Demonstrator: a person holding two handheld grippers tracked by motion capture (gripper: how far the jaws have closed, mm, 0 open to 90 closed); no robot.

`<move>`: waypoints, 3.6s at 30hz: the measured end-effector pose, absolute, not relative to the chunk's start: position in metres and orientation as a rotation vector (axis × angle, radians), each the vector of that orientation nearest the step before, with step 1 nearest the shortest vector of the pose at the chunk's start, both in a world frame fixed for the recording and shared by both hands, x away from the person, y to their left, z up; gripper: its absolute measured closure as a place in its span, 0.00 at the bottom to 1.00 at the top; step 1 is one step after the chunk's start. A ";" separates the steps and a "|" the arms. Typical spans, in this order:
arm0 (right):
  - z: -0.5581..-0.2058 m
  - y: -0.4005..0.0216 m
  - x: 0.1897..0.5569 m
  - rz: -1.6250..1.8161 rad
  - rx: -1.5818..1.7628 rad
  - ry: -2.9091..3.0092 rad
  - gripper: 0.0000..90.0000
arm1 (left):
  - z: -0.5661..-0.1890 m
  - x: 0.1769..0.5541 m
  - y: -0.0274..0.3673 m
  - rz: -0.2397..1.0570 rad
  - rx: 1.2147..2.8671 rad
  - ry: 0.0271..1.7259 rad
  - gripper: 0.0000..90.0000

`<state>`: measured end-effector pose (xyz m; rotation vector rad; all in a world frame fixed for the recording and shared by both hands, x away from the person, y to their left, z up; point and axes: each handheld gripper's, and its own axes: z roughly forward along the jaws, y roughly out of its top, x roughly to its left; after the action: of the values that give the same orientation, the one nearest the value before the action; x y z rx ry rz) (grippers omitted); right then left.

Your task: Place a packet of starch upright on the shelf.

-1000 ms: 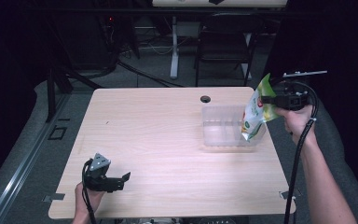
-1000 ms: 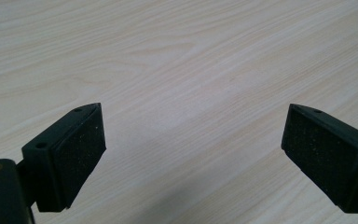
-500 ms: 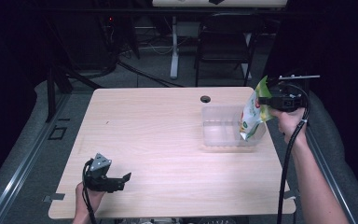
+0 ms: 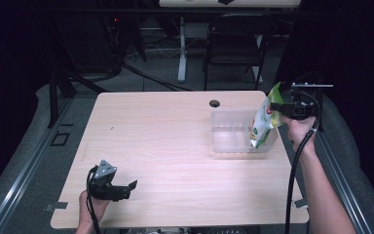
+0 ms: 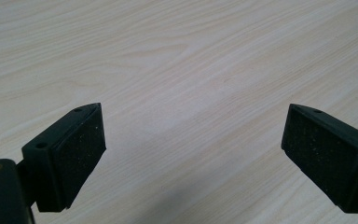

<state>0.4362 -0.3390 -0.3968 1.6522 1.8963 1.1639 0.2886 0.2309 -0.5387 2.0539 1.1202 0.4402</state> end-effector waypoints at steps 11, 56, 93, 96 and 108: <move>-0.401 -0.336 0.438 1.147 1.638 1.876 1.00 | -0.538 0.288 0.231 0.448 2.052 1.122 0.07; -0.435 -0.366 0.447 0.918 1.697 2.023 0.99 | -0.542 0.292 0.229 0.427 2.071 1.128 0.07; -0.398 -0.358 0.387 0.952 1.566 2.066 0.06 | -0.539 0.291 0.226 0.440 2.060 1.114 0.07; -0.393 -0.353 0.372 0.963 1.503 2.076 0.05 | -0.539 0.291 0.226 0.440 2.066 1.112 0.07; -0.381 -0.331 0.309 1.093 1.322 2.132 0.05 | -0.539 0.291 0.225 0.438 2.066 1.110 0.07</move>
<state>0.3093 -0.3310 -0.3808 1.3224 2.1318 1.0925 0.2913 0.2252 -0.5390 2.0661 1.1102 0.4383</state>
